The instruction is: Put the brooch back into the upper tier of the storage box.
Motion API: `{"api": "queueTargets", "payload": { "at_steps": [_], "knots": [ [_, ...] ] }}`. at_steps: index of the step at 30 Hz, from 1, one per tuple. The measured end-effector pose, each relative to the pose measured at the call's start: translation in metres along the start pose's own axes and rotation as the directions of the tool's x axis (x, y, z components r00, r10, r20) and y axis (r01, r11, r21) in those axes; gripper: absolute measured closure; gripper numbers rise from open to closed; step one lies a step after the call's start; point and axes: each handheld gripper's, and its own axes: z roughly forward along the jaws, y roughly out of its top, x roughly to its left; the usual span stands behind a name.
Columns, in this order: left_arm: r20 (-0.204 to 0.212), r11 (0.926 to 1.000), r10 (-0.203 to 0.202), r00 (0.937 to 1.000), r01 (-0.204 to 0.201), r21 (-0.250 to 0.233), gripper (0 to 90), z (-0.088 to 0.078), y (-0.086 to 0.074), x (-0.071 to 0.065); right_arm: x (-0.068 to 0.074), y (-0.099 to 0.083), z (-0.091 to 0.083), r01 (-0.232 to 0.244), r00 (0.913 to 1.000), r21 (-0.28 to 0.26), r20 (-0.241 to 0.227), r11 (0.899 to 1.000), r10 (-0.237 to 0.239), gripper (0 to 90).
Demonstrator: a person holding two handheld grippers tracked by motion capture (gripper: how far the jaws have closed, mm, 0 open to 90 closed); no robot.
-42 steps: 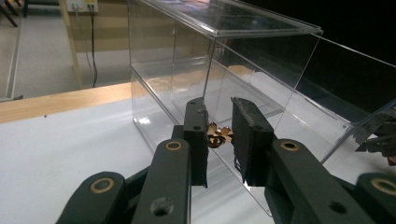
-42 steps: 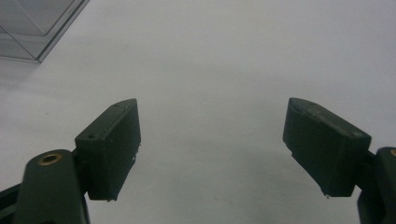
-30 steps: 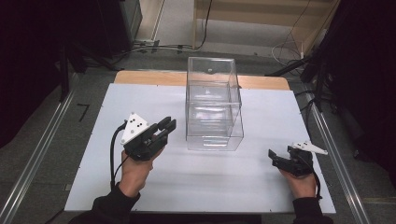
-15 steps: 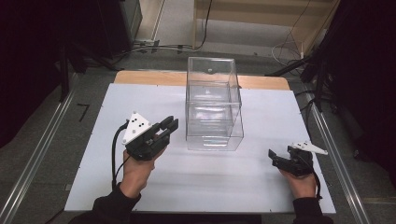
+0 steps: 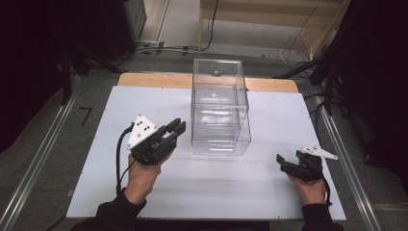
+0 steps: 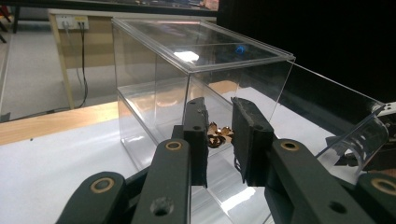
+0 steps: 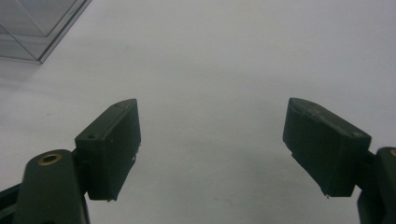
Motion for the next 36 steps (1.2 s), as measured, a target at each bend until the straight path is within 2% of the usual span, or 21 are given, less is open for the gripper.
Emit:
{"api": "queueTargets", "payload": {
  "at_steps": [10, 36],
  "knots": [
    [0.011, 0.9998, 0.018, 0.9998, -0.018, -0.007, 77.5, 0.002, 0.003, -0.005, 0.0, 0.0, 0.0, 0.0, 1.0, 0.001, -0.001, 1.0, 0.0, 17.3],
    [0.063, 0.9996, 0.026, 0.9976, -0.025, -0.009, 77.4, 0.011, 0.007, -0.015, 0.0, 0.0, 0.0, -0.008, 1.0, -0.001, -0.001, 1.0, 0.008, 17.3]
  ]
}}
